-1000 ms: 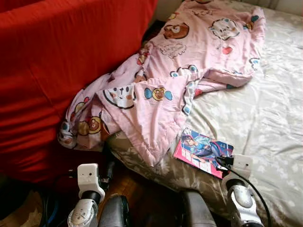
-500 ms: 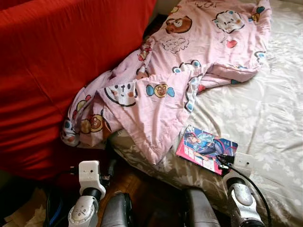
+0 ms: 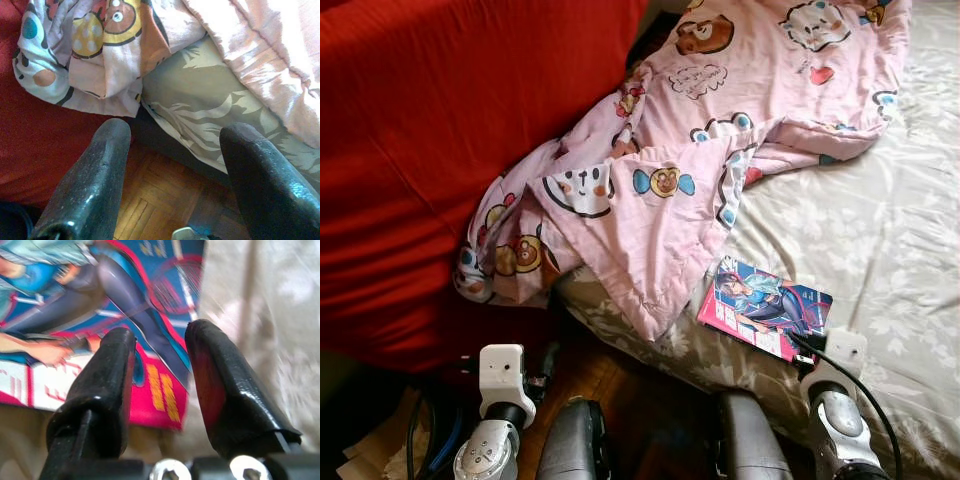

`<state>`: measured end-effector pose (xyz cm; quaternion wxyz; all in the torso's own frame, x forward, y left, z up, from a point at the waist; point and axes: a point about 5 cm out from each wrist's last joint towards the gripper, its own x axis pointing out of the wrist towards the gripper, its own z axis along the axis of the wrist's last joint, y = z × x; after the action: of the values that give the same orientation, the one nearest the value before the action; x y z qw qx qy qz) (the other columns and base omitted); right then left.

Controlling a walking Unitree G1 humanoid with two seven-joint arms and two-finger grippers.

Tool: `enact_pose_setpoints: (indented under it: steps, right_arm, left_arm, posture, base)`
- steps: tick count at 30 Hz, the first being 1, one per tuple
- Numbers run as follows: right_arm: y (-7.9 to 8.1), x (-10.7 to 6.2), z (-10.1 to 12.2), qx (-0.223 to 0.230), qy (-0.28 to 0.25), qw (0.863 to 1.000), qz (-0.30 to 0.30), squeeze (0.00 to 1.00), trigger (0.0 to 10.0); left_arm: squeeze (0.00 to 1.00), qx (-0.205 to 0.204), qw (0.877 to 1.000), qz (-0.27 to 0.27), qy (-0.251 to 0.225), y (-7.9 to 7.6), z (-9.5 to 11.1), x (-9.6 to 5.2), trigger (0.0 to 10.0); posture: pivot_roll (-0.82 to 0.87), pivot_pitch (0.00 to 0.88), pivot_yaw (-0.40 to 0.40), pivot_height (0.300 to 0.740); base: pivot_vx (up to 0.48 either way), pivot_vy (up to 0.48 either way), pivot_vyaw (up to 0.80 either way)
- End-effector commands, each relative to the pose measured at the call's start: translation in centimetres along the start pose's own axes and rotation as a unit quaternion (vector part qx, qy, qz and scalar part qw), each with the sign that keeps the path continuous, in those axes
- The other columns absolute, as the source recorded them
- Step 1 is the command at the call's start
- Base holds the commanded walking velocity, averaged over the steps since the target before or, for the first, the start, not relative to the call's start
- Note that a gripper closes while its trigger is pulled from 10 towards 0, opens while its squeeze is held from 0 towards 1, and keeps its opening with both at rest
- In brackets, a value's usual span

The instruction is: Clean up the room

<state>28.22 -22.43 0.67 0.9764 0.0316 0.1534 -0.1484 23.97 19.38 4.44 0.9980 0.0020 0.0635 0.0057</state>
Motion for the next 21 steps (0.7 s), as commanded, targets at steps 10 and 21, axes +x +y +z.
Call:
enact_pose_setpoints:
  steps: [10, 21]
  right_arm:
    - [-0.09, -0.52, -0.65, 0.003, -0.005, 1.0, -0.011, 0.0, 10.0]
    - [-0.65, -0.35, -0.48, 0.068, -0.005, 0.997, -0.03, 0.0, 10.0]
  left_arm:
    - [0.0, 0.005, 0.999, 0.006, 0.031, 0.64, -1.15, -0.83, 10.0]
    - [0.0, 0.017, 0.999, 0.002, 0.029, 0.88, -0.8, -0.69, 10.0]
  posture:
    - [0.0, 0.315, 0.099, 0.605]
    - [0.02, 0.317, 0.114, 0.605]
  base:
    - [0.0, 0.0, 0.0]
    - [0.0, 0.0, 0.0]
